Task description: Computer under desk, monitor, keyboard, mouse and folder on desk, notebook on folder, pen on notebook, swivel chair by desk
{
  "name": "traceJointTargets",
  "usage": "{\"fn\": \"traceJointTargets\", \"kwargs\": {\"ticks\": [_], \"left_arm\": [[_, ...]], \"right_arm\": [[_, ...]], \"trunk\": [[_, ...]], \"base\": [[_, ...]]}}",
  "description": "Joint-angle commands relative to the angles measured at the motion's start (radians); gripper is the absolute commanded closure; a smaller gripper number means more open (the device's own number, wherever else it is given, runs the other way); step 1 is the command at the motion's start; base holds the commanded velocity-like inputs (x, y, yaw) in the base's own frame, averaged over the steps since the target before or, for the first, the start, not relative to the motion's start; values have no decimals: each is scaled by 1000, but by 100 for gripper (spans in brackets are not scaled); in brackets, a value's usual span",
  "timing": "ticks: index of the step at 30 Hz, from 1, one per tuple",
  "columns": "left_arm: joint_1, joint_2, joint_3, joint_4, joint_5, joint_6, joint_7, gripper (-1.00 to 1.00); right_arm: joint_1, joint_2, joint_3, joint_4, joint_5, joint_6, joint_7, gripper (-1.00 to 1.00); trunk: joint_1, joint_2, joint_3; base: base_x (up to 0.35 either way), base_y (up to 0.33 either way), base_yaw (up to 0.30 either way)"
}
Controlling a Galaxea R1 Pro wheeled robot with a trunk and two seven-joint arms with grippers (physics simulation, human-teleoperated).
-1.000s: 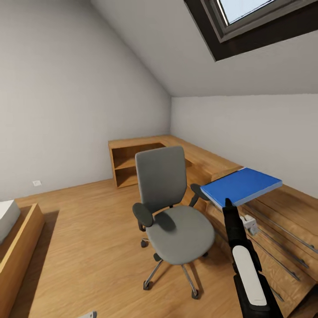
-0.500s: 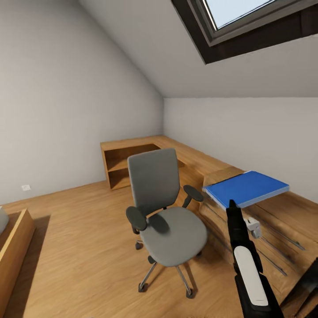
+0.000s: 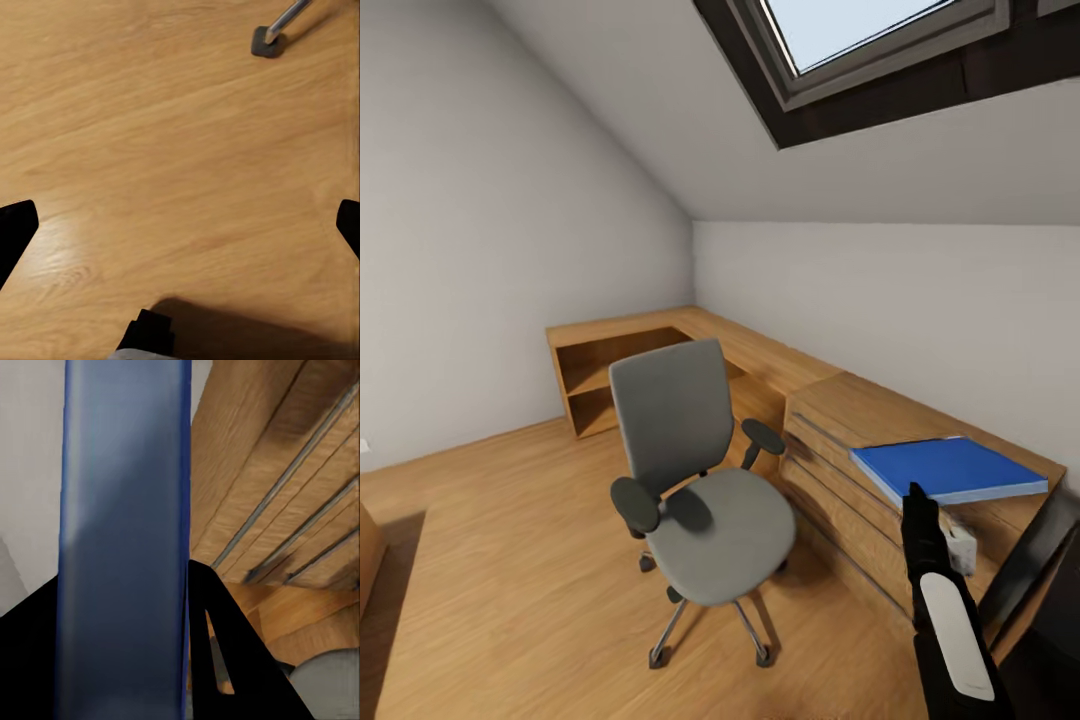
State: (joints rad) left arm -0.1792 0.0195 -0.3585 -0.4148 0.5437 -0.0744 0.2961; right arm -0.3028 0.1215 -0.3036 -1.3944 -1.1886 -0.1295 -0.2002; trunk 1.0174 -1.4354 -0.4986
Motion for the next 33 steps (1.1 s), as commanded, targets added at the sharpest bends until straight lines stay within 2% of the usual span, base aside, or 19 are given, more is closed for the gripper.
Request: {"fn": "traceJointTargets", "kwargs": {"ticks": [1,4,5,17,18,22,33], "left_arm": [[0,-6,-8,0,10,-2,3,-100],[0,-12,-8,7,12,-1,1,-100],[-1,-23,-8,32,11,-1,0,-100],[-1,-32,-9,56,12,1,0,-100],[-1,-43,-10,67,12,0,0,-100],[-1,-57,-10,83,12,0,0,-100],[-1,-59,-10,85,12,-1,0,-100]], "right_arm": [[-1,-11,-2,21,-57,-5,-1,100],[-1,-18,-4,32,-83,-5,0,100],[-1,-28,-5,35,-90,-6,1,100],[-1,-41,-3,35,-88,-7,2,100],[-1,-42,-3,35,-88,-8,2,100],[-1,-42,-3,35,-88,-9,2,100],[-1,-65,-5,31,-87,-12,5,100]], "trunk": [[-4,7,1],[-16,28,9],[-19,35,11],[-65,119,38],[-69,126,40],[-85,154,48],[-127,231,73]], "base": [[0,0,-236],[0,0,-236],[0,0,-236],[0,0,-224],[0,0,-215],[0,0,-224],[0,0,-249]]}}
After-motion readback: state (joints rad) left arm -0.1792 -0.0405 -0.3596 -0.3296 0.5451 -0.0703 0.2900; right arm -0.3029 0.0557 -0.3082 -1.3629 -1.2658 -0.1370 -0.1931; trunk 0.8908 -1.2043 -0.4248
